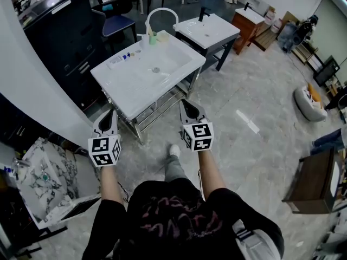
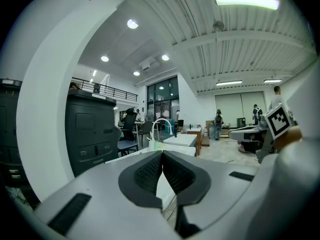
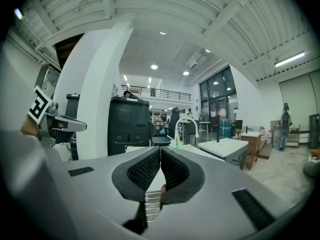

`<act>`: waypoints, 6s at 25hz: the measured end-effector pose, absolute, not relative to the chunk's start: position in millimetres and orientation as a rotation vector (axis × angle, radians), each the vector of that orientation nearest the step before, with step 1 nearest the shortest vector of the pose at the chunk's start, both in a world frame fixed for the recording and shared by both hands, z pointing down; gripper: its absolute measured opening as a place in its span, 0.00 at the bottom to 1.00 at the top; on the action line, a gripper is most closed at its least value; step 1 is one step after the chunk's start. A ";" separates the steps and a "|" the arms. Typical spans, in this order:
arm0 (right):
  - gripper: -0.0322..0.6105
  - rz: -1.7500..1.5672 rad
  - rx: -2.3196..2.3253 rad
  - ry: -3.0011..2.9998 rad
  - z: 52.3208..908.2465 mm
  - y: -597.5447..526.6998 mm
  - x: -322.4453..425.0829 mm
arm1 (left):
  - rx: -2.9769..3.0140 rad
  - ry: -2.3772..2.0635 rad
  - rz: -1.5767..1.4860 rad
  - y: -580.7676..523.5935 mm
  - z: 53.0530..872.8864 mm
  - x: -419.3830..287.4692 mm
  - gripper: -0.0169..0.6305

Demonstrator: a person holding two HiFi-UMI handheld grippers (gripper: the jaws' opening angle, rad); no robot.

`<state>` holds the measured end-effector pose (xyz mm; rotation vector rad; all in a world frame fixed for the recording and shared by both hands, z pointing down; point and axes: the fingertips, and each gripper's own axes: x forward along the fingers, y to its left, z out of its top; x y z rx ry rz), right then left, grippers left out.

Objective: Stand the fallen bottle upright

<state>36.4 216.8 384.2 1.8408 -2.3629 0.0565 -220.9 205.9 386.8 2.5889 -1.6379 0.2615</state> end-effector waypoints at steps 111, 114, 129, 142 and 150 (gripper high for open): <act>0.07 0.520 1.371 -2.348 593.5 -316.4 60.4 | 2.402 -0.806 1.680 -376.2 631.1 -145.5 0.25; 0.07 0.518 1.380 -2.355 588.7 -314.7 61.3 | 2.435 -0.859 1.609 -376.8 614.9 -145.2 0.25; 0.07 0.477 1.323 -2.396 569.2 -300.0 41.2 | 2.495 -1.214 1.152 -360.0 542.7 -191.7 0.24; 0.07 0.444 1.212 -2.425 569.4 -286.5 6.4 | 2.452 -1.365 1.010 -323.5 534.8 -241.0 0.24; 0.07 0.424 1.203 -2.429 563.5 -283.2 1.7 | 2.443 -1.411 1.001 -321.2 533.0 -243.3 0.25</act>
